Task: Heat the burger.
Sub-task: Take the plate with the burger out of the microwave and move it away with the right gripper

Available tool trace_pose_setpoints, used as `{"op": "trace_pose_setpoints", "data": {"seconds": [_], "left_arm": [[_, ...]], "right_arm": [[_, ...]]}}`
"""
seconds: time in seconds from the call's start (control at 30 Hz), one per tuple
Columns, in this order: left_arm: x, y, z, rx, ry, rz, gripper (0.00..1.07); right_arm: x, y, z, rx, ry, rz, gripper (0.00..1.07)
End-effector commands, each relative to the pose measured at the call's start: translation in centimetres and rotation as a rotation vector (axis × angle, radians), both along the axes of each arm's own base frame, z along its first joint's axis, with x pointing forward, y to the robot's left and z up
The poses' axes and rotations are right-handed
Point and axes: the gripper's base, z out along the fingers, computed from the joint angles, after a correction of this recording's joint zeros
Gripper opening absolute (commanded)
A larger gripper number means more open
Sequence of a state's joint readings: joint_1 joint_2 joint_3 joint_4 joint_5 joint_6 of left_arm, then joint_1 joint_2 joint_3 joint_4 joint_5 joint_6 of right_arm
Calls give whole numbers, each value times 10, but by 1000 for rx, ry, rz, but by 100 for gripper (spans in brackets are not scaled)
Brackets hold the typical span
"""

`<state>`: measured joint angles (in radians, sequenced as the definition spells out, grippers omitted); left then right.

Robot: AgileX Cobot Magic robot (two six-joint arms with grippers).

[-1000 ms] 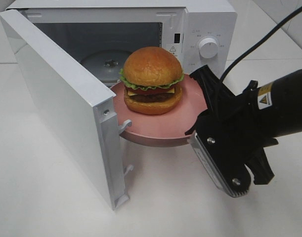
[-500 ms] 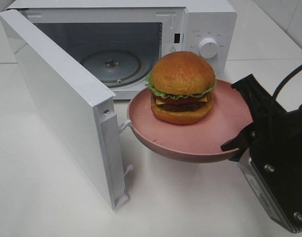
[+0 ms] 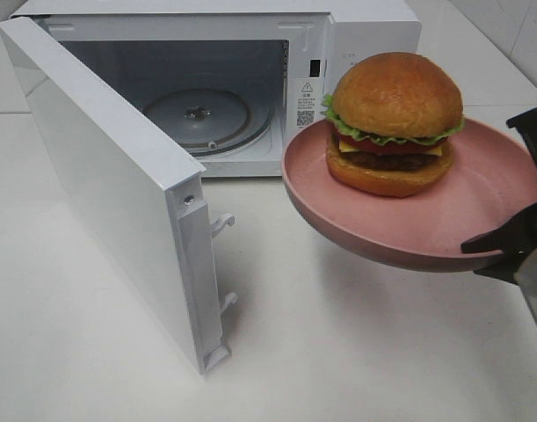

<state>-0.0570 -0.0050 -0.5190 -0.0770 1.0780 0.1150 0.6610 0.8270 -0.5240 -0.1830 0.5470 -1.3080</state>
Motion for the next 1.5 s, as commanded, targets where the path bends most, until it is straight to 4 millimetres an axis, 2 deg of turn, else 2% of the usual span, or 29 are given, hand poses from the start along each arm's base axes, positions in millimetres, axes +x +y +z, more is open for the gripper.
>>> {"op": "trace_pose_setpoints", "data": {"seconds": [0.03,0.17,0.23,0.47,1.1,1.5], "left_arm": [[-2,-1,0,-10,-20,-2,100],[-2,-1,0,-10,-20,-2,100],[-2,-1,0,-10,-20,-2,100],[-2,-1,0,-10,-20,-2,100],[-2,-1,0,-10,-20,-2,100],[-2,-1,0,-10,-20,-2,100]], "right_arm": [[-4,-7,11,21,-65,-36,0],[-7,-15,13,15,-68,-95,0],[-10,-25,15,12,-72,-195,0],[-9,-37,14,-4,-53,-368,0],[-8,-53,16,35,-82,-661,0],[-7,-67,21,58,-160,-884,0]]}}
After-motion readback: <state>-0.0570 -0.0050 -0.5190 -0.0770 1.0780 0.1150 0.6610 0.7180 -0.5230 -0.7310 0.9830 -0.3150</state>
